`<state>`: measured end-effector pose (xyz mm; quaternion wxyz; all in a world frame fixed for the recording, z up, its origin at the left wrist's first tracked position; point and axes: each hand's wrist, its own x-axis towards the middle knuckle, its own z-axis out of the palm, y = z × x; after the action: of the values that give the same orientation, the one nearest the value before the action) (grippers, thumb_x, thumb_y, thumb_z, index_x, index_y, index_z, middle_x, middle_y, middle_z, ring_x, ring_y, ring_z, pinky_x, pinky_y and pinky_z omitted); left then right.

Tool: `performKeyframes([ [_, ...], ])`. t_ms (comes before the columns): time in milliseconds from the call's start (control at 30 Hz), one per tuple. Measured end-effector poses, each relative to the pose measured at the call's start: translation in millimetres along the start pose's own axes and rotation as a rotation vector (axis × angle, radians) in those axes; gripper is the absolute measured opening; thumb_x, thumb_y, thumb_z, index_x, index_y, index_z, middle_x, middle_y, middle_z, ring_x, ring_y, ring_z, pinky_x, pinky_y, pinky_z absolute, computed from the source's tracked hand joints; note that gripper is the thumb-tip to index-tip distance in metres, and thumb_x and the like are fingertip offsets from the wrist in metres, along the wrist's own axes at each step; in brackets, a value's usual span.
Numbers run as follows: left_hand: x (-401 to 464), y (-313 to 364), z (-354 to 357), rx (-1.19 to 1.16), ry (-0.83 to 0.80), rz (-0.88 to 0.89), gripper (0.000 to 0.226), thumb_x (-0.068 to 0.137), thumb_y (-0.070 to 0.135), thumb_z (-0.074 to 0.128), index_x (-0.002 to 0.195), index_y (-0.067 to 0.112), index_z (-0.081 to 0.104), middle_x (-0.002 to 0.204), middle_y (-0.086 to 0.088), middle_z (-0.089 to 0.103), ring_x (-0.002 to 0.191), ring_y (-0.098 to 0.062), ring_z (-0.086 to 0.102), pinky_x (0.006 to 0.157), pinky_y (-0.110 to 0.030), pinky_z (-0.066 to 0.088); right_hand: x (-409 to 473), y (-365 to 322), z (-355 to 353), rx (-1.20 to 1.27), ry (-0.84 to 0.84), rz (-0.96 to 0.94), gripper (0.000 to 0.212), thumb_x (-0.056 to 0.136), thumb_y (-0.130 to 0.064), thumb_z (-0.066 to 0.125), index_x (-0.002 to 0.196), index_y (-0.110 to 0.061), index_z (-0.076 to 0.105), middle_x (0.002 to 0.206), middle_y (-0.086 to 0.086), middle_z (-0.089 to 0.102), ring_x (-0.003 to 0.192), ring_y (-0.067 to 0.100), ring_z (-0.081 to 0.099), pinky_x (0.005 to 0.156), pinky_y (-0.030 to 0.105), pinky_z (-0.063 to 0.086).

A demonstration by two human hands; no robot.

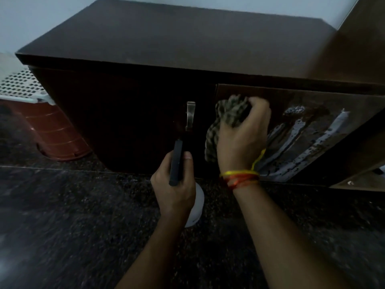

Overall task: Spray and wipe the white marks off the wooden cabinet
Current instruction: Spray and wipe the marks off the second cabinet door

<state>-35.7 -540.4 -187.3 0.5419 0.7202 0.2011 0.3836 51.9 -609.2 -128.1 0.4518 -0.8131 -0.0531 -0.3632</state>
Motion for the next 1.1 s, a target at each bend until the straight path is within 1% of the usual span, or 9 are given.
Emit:
performKeyframes([
  [133,-1.3,-4.1,0.3,-0.004,0.0,-0.021,0.019,0.091,0.051,0.051,0.074,0.044,0.054,0.06,0.0,0.048,0.046,-0.025,0.048,0.043,-0.047,0.042,-10.1,4.2,3.2,-0.081,-0.082,-0.02,0.039,0.077,-0.008,0.069,0.111,-0.006,0.051,0.112,0.012,0.053,0.099,0.025,0.056,0.074,0.021,0.04],
  [233,-1.9,-3.4,-0.9,-0.001,-0.005,-0.026,0.016,0.09,0.052,0.051,0.076,0.046,0.056,0.063,-0.004,0.05,0.047,-0.025,0.049,0.044,-0.047,0.041,-17.4,13.3,4.5,-0.102,-0.119,-0.046,0.045,0.073,-0.005,0.07,0.113,-0.007,0.049,0.111,0.012,0.054,0.102,0.029,0.057,0.079,0.029,0.044],
  [433,-0.6,1.9,-1.0,0.019,-0.001,0.005,0.02,0.092,0.048,0.05,0.075,0.039,0.054,0.064,-0.007,0.051,0.046,-0.026,0.05,0.044,-0.047,0.042,-1.4,0.2,0.5,-0.062,-0.037,-0.032,0.033,0.076,-0.008,0.07,0.106,-0.009,0.055,0.106,0.008,0.055,0.094,0.024,0.057,0.07,0.02,0.038],
  [600,-1.3,1.3,3.1,0.006,-0.003,0.017,0.017,0.092,0.048,0.051,0.076,0.042,0.054,0.057,-0.009,0.049,0.047,-0.029,0.05,0.044,-0.047,0.041,-18.3,32.8,-1.3,-0.086,-0.194,-0.238,0.039,0.078,0.0,0.053,0.115,-0.01,0.053,0.126,0.018,0.046,0.117,0.036,0.05,0.094,0.038,0.048],
  [667,-1.0,1.4,5.0,0.0,-0.007,0.01,0.018,0.092,0.048,0.051,0.075,0.044,0.054,0.059,-0.008,0.051,0.047,-0.028,0.051,0.044,-0.047,0.043,-18.5,49.3,-5.9,-0.124,-0.275,-0.322,0.043,0.08,-0.001,0.046,0.121,-0.015,0.049,0.132,0.017,0.042,0.124,0.036,0.044,0.098,0.045,0.047],
  [733,-1.6,2.9,8.2,-0.008,-0.022,0.009,0.02,0.092,0.048,0.051,0.075,0.04,0.055,0.062,-0.008,0.051,0.047,-0.027,0.051,0.044,-0.047,0.044,-10.4,54.3,-11.5,-0.118,-0.267,-0.367,0.043,0.081,0.003,0.05,0.121,-0.013,0.052,0.13,0.02,0.047,0.124,0.035,0.043,0.101,0.045,0.045],
  [933,-7.1,11.2,16.8,-0.021,-0.048,0.015,0.017,0.092,0.047,0.051,0.076,0.045,0.055,0.067,-0.006,0.054,0.05,-0.027,0.052,0.044,-0.045,0.044,27.4,38.4,-25.2,-0.065,0.016,-0.4,0.038,0.083,0.009,0.049,0.118,0.001,0.06,0.125,0.027,0.049,0.122,0.036,0.045,0.105,0.043,0.039],
  [1000,-9.2,12.4,18.1,-0.017,-0.056,0.008,0.016,0.091,0.05,0.051,0.076,0.052,0.056,0.069,-0.007,0.056,0.051,-0.029,0.054,0.045,-0.048,0.046,26.8,46.0,-21.5,-0.173,0.019,-0.457,0.04,0.085,0.003,0.053,0.125,0.0,0.054,0.131,0.023,0.042,0.124,0.035,0.04,0.108,0.042,0.035],
  [1100,-11.0,15.0,20.3,-0.031,-0.059,-0.011,0.014,0.089,0.054,0.051,0.077,0.059,0.056,0.069,-0.012,0.059,0.052,-0.033,0.056,0.046,-0.051,0.047,8.3,73.5,-13.8,-0.412,-0.136,-0.527,0.061,0.085,-0.017,0.057,0.139,-0.003,0.032,0.139,0.015,0.025,0.129,0.036,0.03,0.111,0.05,0.024],
])
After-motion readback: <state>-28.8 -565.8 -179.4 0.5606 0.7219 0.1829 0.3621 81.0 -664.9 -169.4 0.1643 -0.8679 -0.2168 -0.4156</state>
